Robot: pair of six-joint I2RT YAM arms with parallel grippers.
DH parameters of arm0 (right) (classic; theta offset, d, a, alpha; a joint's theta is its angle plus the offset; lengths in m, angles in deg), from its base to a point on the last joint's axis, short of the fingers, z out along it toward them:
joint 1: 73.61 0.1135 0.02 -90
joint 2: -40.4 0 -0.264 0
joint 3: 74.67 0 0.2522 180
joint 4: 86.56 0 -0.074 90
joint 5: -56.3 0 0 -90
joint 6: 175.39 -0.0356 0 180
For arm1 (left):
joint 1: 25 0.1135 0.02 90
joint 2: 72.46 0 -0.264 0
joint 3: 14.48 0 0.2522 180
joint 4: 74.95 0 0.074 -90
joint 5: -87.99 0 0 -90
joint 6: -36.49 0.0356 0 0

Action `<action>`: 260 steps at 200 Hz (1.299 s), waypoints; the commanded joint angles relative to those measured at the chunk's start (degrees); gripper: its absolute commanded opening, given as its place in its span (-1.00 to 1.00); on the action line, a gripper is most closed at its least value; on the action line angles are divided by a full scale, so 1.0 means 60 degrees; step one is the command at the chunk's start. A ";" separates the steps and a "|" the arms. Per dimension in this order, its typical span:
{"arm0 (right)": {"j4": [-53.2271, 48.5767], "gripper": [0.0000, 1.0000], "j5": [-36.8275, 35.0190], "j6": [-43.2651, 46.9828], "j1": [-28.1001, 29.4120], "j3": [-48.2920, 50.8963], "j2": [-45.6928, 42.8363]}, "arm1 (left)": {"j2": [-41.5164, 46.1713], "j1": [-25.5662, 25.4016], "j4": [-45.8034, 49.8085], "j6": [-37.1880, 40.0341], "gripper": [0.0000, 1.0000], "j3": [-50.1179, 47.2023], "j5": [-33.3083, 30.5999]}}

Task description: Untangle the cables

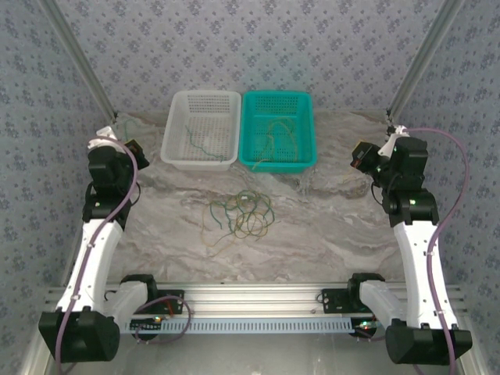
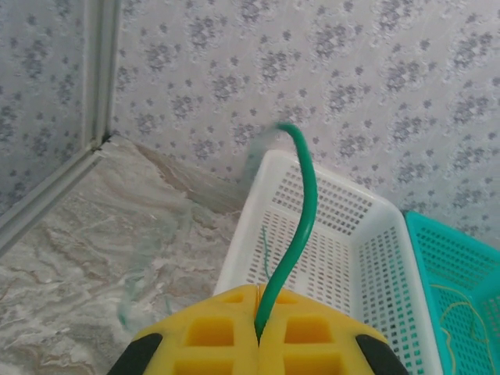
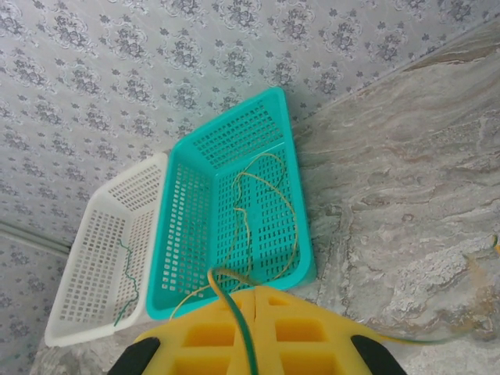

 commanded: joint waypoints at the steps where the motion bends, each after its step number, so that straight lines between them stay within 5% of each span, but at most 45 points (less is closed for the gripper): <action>1: 0.0207 -1.00 0.0241 -0.0192 0.0015 0.0129 -0.0133 | -0.0044 -0.0147 -0.0484 0.0445 -1.00 0.0676 0.0974; 76: 0.0439 -1.00 0.0190 -0.0181 0.0286 0.0287 -0.0131 | -0.1319 -0.0427 -0.0991 0.1016 -1.00 0.2260 0.1210; 106: 0.0361 -1.00 0.0064 -0.0099 0.0364 0.0276 -0.0166 | -0.2769 -0.0792 -0.1139 0.1745 -1.00 0.3414 0.1605; 187: 0.0311 -1.00 0.0035 -0.0092 0.0645 0.0259 -0.0191 | -0.7083 -0.1398 0.0124 0.2597 -1.00 0.6232 0.0524; 233: 0.0228 -1.00 -0.0102 -0.0031 0.0771 0.0234 -0.0152 | -0.9695 -0.2003 0.1811 0.2926 -1.00 0.8169 0.0202; 260: 0.0280 -1.00 -0.0132 -0.0022 0.0882 0.0231 -0.0121 | -1.1540 -0.2311 0.4348 0.2475 -1.00 1.0400 -0.0351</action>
